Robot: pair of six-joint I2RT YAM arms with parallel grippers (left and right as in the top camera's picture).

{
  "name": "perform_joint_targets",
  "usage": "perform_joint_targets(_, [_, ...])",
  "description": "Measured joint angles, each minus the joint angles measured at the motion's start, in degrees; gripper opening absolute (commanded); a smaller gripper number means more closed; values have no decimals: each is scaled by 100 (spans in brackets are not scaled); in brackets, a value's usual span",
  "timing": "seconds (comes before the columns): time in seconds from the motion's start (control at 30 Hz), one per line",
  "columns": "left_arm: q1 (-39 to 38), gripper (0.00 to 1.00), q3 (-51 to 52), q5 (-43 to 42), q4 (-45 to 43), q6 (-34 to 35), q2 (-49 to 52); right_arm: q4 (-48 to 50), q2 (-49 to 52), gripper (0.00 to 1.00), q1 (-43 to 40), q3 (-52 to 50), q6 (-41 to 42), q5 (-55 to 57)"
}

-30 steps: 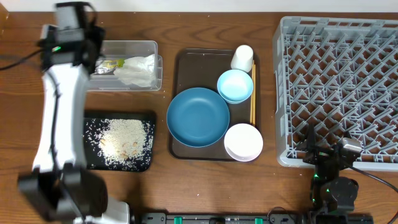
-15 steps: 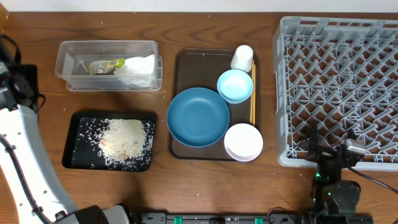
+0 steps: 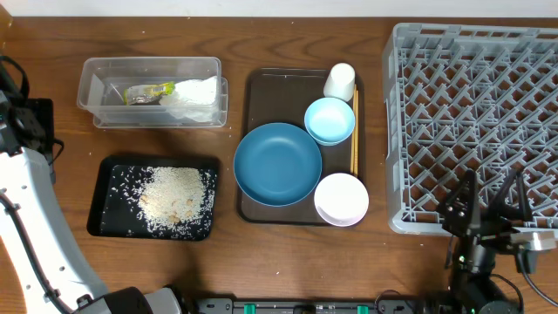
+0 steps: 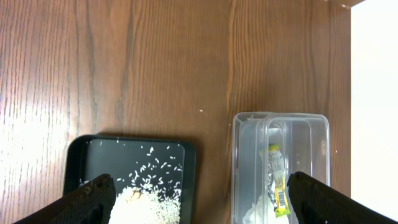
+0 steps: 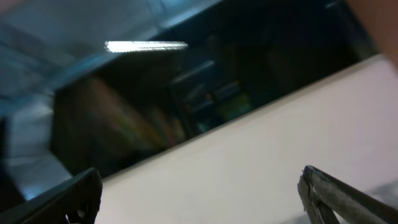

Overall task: Sort waste into correct bins and load items into the dishwasher rack
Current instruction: 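Retract the left arm to the left side, then reach the right gripper to the light-blue bowl on the brown tray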

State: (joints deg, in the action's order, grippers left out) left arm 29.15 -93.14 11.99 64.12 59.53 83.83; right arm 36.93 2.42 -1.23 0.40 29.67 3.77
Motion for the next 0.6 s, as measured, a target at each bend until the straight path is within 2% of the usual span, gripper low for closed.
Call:
perform_joint_targets(0.13, [0, 91, 0, 0, -4, 0, 0, 210, 691, 99, 0, 271, 201, -306])
perform_joint_targets(0.27, [0, 91, 0, 0, -2, 0, 0, -256, 1891, 99, 0, 1403, -188, -1014])
perform_joint_targets(0.43, [0, 91, 0, 0, -2, 0, 2, -1720, 4111, 99, 63, 3812, -890, -2321])
perform_joint_targets(0.6, [0, 91, 0, 0, -2, 0, 7, -4223, 6299, 99, 697, 6146, -1773, -3344])
